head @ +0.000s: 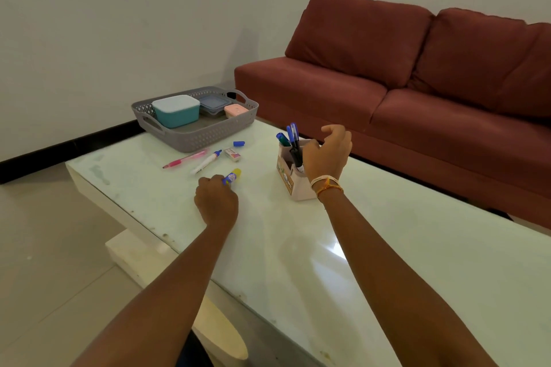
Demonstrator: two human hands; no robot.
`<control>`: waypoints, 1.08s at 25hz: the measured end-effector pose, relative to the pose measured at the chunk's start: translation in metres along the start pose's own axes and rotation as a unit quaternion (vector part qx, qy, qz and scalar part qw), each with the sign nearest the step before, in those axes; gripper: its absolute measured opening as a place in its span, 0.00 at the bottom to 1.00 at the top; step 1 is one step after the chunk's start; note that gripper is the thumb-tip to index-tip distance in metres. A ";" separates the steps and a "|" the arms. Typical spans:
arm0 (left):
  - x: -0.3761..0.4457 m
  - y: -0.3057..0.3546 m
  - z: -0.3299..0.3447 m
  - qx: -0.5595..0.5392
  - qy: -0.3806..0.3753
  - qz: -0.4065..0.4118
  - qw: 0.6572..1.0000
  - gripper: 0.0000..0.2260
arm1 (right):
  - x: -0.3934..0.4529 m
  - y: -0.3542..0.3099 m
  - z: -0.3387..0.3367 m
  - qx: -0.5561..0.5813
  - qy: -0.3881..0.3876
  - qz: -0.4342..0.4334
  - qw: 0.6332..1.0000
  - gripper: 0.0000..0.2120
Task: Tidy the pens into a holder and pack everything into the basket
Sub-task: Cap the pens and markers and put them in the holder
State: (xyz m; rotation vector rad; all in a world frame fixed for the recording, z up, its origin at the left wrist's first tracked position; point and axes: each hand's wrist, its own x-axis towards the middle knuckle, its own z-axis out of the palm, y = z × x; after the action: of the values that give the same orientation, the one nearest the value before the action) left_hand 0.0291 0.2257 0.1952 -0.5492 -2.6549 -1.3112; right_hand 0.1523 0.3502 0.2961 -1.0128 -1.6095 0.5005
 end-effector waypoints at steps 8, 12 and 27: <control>-0.014 0.087 0.001 -0.500 -0.127 -0.065 0.854 0.13 | 0.043 -0.001 -0.011 0.153 -0.215 0.094 0.960 0.09; -0.016 0.102 -0.001 -0.507 -0.175 -0.010 0.844 0.13 | 0.049 -0.003 -0.016 0.167 -0.363 0.066 0.914 0.13; -0.044 0.070 0.047 -0.240 -0.293 0.109 0.919 0.33 | 0.077 0.039 -0.027 -0.071 -0.254 0.012 0.964 0.10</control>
State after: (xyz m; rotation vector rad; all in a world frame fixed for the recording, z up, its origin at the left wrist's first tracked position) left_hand 0.0980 0.2905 0.2062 -1.4613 -2.5329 -1.9825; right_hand 0.1903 0.4294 0.3183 -1.0662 -2.1140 0.7113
